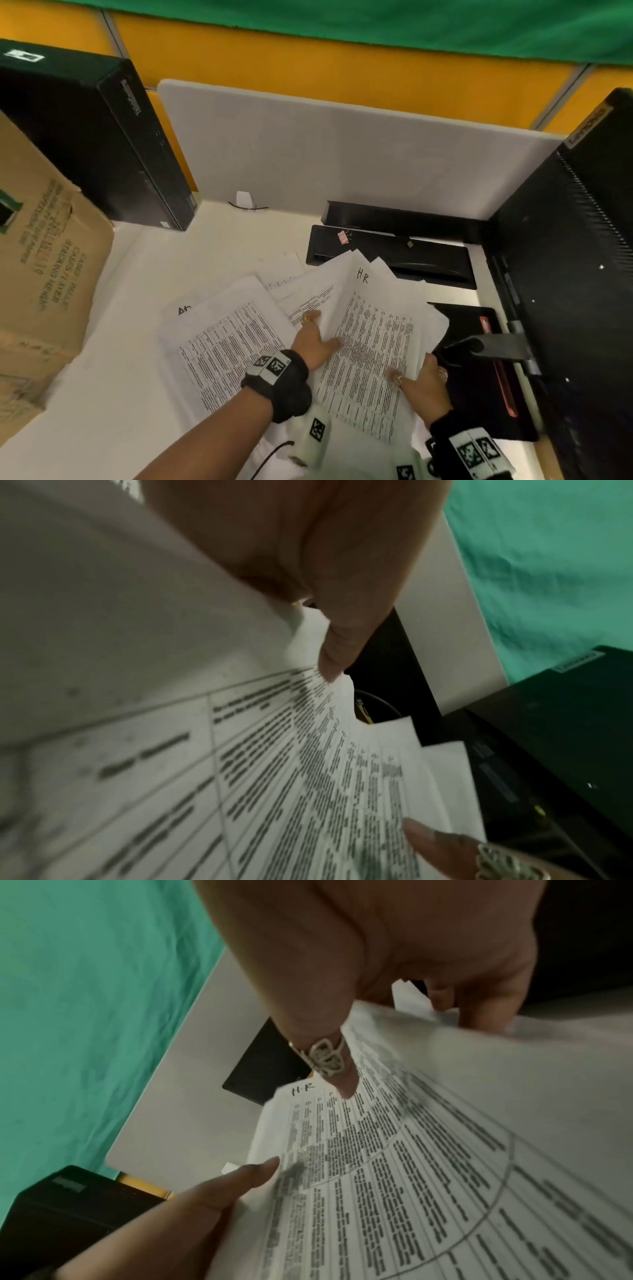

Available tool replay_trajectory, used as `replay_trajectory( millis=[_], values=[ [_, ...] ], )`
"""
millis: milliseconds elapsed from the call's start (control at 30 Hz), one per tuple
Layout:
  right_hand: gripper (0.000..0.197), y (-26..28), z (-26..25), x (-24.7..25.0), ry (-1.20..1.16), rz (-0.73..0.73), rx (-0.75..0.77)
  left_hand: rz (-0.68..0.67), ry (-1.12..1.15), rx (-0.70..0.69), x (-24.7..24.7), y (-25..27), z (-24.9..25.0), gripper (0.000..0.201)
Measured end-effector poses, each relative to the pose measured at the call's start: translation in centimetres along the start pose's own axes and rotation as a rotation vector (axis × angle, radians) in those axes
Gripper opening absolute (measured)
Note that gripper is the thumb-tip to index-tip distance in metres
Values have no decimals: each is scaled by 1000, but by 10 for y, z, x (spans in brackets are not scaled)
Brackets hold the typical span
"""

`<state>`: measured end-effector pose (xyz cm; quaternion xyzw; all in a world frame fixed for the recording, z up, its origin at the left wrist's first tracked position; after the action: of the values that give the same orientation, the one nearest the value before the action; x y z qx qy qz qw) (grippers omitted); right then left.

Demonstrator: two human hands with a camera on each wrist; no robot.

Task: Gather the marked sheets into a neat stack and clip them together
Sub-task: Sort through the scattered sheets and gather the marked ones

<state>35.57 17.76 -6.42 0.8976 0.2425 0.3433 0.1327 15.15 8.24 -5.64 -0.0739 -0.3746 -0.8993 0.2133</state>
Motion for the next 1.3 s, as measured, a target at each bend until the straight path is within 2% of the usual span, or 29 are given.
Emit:
replay_trajectory(
  millis=[67, 133, 200, 300, 400, 467, 533, 600, 633, 767, 867, 933, 1000, 1067, 1167, 1233, 1300],
  values=[
    [70, -1, 5, 0, 16, 53, -26, -54, -52, 62, 2, 0, -3, 67],
    [80, -3, 12, -1, -3, 87, -53, -106, -164, 95, 4, 1, -8, 53],
    [82, -2, 16, -1, -15, 106, -76, -155, -158, 124, 7, 5, -12, 45],
    [55, -2, 18, -3, -9, 89, -31, -193, -83, 115, 13, 12, -15, 43],
    [41, 0, 9, 1, -211, 85, 25, -241, 14, 72, 26, 25, -9, 38],
    [46, 7, -9, 8, -393, 52, 98, -241, -12, 0, 38, 33, -2, 40],
    [61, 16, -30, 16, -554, -10, 168, -223, -9, -56, 53, 43, 9, 44],
    [76, 25, -54, 27, -654, -47, 252, -176, 25, -116, 68, 54, 26, 45],
    [78, 28, -67, 32, -684, -51, 299, -143, 47, -156, 75, 60, 36, 44],
    [47, 37, -134, 65, -709, 6, 562, 59, 259, -443, 97, 90, 86, 37],
    [47, 45, -180, 87, -618, 59, 743, 219, 365, -665, 108, 112, 116, 40],
    [53, 50, -196, 96, -587, 96, 834, 242, 371, -766, 108, 125, 126, 42],
    [54, 53, -201, 95, -579, 77, 881, 230, 355, -807, 106, 129, 125, 43],
    [51, 49, -192, 84, -551, 2, 846, 197, 335, -776, 102, 123, 115, 43],
    [45, 33, -163, 54, -482, -87, 697, 127, 201, -561, 90, 97, 82, 41],
    [36, 24, -146, 38, -479, -66, 596, 72, -41, -396, 83, 74, 56, 53],
    [25, 17, -139, 36, -502, 24, 538, 49, -453, -262, 84, 49, 32, 78]
  ],
)
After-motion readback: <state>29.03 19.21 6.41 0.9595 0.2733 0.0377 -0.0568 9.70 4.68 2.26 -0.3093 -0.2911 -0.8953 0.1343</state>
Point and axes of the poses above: each hand's wrist, its own y-axis away from the middle knuckle, its own x-axis out of the back of the hand, z = x × y, the point moved 4 cm from there along -y, towards the middle knuckle, and after that the axes turned 9 degrees about x, right-handed, at the moved point
